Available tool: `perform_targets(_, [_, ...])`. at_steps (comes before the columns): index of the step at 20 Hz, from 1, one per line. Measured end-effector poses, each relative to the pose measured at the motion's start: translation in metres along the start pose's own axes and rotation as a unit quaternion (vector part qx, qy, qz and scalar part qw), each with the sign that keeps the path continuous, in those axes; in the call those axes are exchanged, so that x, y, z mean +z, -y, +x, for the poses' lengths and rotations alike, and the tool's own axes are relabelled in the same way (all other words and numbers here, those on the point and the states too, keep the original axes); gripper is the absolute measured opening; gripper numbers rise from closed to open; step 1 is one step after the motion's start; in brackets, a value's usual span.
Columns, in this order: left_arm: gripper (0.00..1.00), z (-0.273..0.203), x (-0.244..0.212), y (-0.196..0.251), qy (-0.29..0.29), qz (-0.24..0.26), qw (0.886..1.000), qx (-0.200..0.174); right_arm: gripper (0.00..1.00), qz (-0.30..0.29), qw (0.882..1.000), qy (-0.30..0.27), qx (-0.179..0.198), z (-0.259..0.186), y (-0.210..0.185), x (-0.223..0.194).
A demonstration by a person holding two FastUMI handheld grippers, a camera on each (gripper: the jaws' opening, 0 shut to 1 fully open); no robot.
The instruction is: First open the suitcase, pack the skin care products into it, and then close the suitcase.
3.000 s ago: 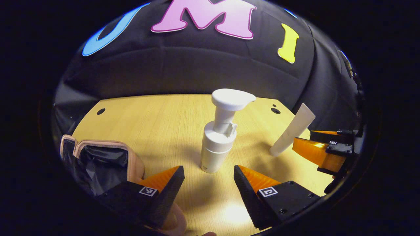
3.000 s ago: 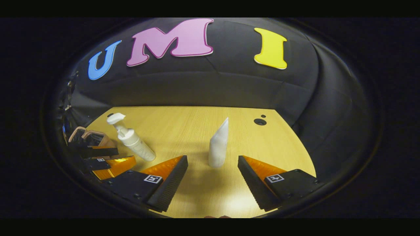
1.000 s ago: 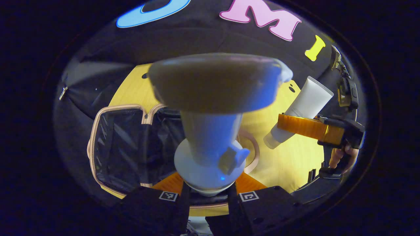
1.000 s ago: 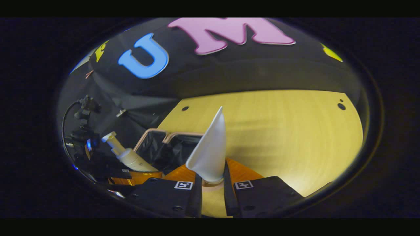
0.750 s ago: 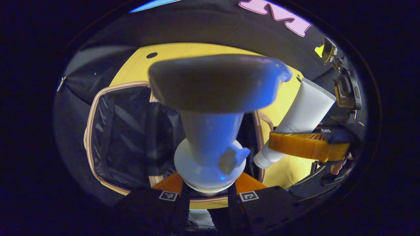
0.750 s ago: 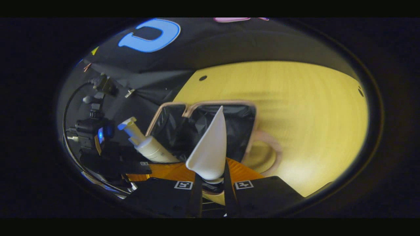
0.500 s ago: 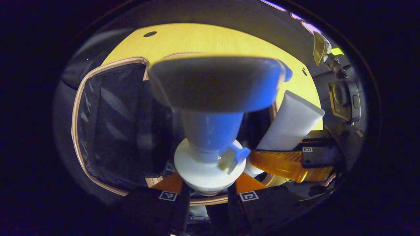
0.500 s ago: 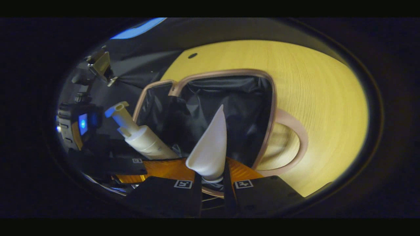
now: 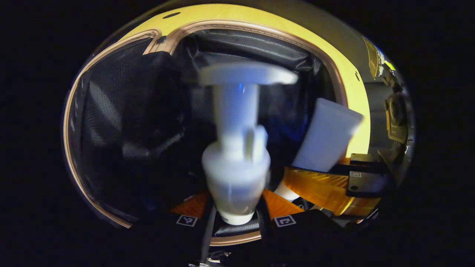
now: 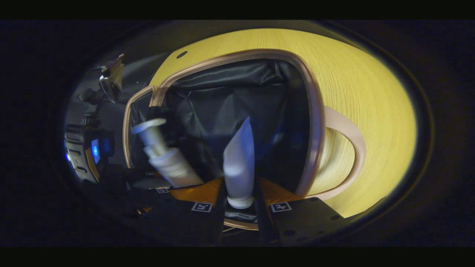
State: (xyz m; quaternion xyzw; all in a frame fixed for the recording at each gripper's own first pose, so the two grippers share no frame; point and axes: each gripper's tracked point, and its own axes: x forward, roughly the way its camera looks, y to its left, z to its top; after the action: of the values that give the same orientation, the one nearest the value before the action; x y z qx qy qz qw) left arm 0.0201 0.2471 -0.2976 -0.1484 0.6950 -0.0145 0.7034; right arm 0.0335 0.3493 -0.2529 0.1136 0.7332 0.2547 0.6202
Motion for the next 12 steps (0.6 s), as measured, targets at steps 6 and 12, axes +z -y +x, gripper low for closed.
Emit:
perform_targets(6, [0.73,-0.026,0.016,-0.005,0.060,0.048,0.997,0.027,0.62,0.020,0.999,0.025,0.041,-0.044,-0.004,-0.001])
perform_targets(12, [0.80,-0.089,0.036,-0.037,0.221,0.097,0.970,0.023,0.74,-0.054,0.975,0.192,0.096,-0.149,0.014,0.021])
